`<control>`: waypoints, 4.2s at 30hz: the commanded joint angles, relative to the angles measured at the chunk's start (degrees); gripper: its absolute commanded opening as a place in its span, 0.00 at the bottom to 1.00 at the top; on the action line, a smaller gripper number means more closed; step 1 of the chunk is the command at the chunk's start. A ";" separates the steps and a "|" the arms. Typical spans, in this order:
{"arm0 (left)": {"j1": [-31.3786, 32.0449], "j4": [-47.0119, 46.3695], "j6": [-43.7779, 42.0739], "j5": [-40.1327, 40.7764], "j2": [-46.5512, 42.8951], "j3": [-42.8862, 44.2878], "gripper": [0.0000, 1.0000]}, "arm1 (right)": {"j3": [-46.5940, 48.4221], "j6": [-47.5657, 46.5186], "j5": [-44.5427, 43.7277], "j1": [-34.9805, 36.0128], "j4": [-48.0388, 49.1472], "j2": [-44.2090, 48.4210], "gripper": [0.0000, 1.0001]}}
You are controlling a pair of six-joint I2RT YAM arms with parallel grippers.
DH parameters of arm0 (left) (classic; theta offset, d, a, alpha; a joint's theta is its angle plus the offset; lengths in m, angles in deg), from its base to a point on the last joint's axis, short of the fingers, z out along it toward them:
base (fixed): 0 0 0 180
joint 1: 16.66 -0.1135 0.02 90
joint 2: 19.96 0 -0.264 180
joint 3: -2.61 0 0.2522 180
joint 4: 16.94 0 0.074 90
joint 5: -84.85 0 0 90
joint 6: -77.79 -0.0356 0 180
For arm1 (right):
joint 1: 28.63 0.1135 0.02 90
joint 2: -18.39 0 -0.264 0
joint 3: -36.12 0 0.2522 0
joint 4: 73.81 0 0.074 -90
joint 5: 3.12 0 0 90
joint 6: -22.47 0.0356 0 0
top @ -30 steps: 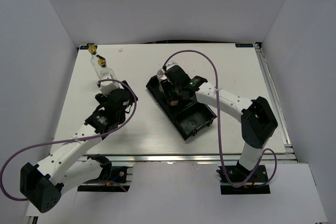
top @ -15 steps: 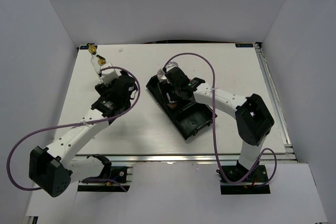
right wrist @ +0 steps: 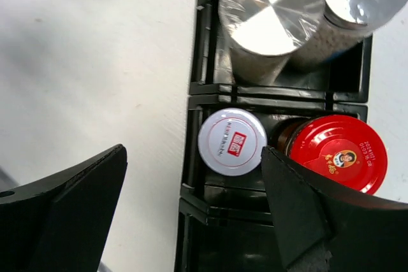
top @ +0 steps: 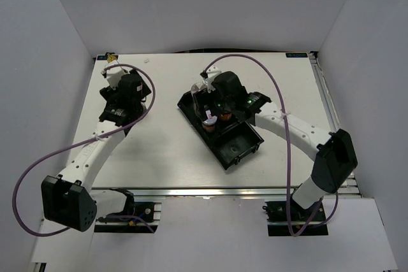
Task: Organize the condiment bottles
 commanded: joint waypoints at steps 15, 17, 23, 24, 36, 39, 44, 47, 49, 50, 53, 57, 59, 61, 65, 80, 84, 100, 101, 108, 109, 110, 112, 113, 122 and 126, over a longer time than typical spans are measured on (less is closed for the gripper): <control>-2.20 -5.41 -9.79 2.66 11.11 10.42 0.98 | -11.48 -3.40 7.02 -0.03 5.80 18.81 0.89; -2.38 -5.68 -10.49 3.19 12.69 11.30 0.98 | -13.84 -2.17 6.23 -0.03 6.33 21.11 0.89; -3.52 -6.65 -11.55 3.72 16.30 13.24 0.95 | -19.21 0.56 -0.87 -0.03 5.02 30.34 0.89; -3.61 -7.08 -12.07 3.89 17.09 13.41 0.88 | -19.74 0.82 -3.85 -0.03 4.40 32.35 0.89; -4.14 -9.20 -13.92 4.78 19.21 13.41 0.51 | -26.95 5.04 -20.03 -0.29 -4.65 44.67 0.90; -4.14 -8.58 -14.80 2.76 19.73 13.68 0.33 | -27.74 6.18 -22.76 -0.21 -6.68 46.61 0.89; -4.14 -5.95 -14.01 -0.04 17.98 14.56 0.00 | -29.24 6.98 -25.40 -0.21 -8.00 49.68 0.89; -4.14 -4.54 -11.20 -7.66 13.78 14.56 0.00 | -30.99 8.03 -27.86 -0.21 -8.17 50.91 0.90; -4.05 -6.20 -9.89 -13.13 10.70 12.29 0.00 | -32.40 9.87 -31.63 -0.29 -8.17 51.62 0.89; -4.05 -6.82 -9.27 -15.07 9.29 11.84 0.00 | -33.53 10.75 -33.30 -0.38 -8.52 52.23 0.89; -3.08 -5.86 -8.12 -16.58 4.98 12.36 0.00 | -34.51 14.71 -38.58 -1.17 -10.28 53.63 0.89; -0.45 -4.89 -8.56 -20.18 0.06 13.59 0.00 | -35.91 17.61 -43.16 -2.05 -12.31 56.27 0.89; 2.71 -4.89 -9.26 -21.15 -1.00 14.90 0.00 | -36.53 17.70 -43.43 -2.75 -11.78 57.50 0.89; 6.04 -4.72 -10.14 -20.63 -1.97 16.22 0.00 | -36.89 17.44 -42.73 -3.10 -11.78 57.33 0.89; 11.06 -5.06 -11.28 -25.53 -1.54 19.04 0.00 | -37.06 19.01 -43.86 -5.03 -13.88 53.39 0.89; 21.79 -2.61 -17.53 -50.58 5.40 32.57 0.00 | -42.16 18.23 -21.12 -28.50 -5.10 48.28 0.89; 26.70 -0.59 -19.98 -47.63 9.26 35.65 0.00 | -42.25 17.44 -19.61 -29.56 -4.84 47.75 0.89; 37.35 -7.52 -24.64 -41.81 18.41 34.69 0.00 | -43.92 16.65 -18.47 -30.00 -3.43 50.30 0.89; 37.52 -8.57 -24.56 -41.81 19.02 34.08 0.00 | -44.00 16.65 -18.38 -30.00 -3.17 50.39 0.89; 38.14 -13.22 -25.70 -42.32 23.07 32.76 0.00 | -44.18 16.65 -17.77 -30.00 -2.81 49.34 0.89; 38.23 -14.11 -25.87 -42.77 23.25 31.27 0.00 | -44.09 16.39 -17.50 -30.09 -2.73 49.16 0.89; 38.32 -15.60 -26.48 -43.04 23.25 30.65 0.00 | -44.01 16.38 -17.41 -30.09 -2.81 48.99 0.89; 38.32 -16.23 -27.19 -43.04 23.51 29.59 0.00 | -44.01 16.38 -17.41 -30.09 -2.90 48.90 0.90; 38.40 -16.58 -27.54 -42.69 23.60 29.33 0.00 | -44.09 16.38 -17.24 -30.18 -2.90 49.07 0.89; 38.32 -19.65 -29.30 -43.91 26.06 26.43 0.00 | -44.27 16.12 -16.62 -30.18 -2.73 49.07 0.89; 38.40 -20.01 -30.09 -43.65 27.20 26.16 0.00 | -44.27 15.68 -15.30 -30.18 -2.64 48.72 0.89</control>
